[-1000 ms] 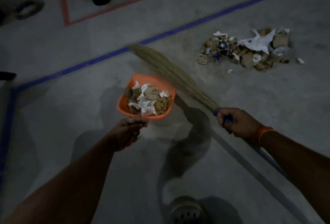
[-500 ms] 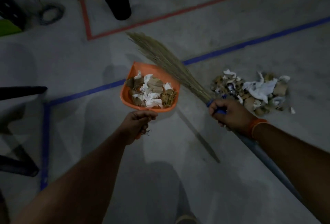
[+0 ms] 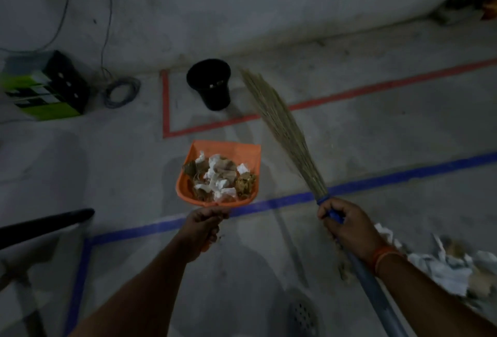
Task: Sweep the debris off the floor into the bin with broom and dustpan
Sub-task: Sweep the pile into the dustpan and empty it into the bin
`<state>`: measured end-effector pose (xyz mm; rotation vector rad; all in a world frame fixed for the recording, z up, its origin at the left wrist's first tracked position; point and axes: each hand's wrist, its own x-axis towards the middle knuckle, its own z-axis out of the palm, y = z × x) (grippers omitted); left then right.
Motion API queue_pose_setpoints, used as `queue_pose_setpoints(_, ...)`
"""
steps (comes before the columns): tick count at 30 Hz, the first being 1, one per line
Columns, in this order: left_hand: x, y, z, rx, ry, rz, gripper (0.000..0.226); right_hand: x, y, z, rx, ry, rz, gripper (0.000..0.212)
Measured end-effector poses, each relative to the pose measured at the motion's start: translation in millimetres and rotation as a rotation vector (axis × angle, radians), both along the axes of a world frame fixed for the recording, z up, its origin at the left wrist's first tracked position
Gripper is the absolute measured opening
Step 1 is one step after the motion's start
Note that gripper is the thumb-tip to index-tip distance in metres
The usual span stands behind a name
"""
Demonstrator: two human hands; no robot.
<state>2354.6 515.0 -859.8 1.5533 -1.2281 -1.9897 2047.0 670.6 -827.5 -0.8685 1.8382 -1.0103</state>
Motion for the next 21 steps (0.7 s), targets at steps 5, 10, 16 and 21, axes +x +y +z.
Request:
queue_pose_setpoints(5, -48, -129, 1, -0.067, 0.069, 0.050, 0.031, -32, -138, -6, 0.015, -0.020, 0.021, 0.021)
queue_pose_setpoints(10, -81, -272, 3, -0.089, 0.039, 0.034, 0.030, -58, -291, -2, 0.022, -0.048, 0.044, 0.019)
queue_pose_setpoints(16, -100, -460, -17, -0.085, -0.035, 0.065, 0.028, -101, -460, -22, 0.061, -0.060, 0.008, 0.021)
queue_pose_setpoints(21, -111, -587, -44, -0.103, -0.187, 0.112, 0.026, -136, -561, -56, 0.083, -0.089, -0.003, 0.022)
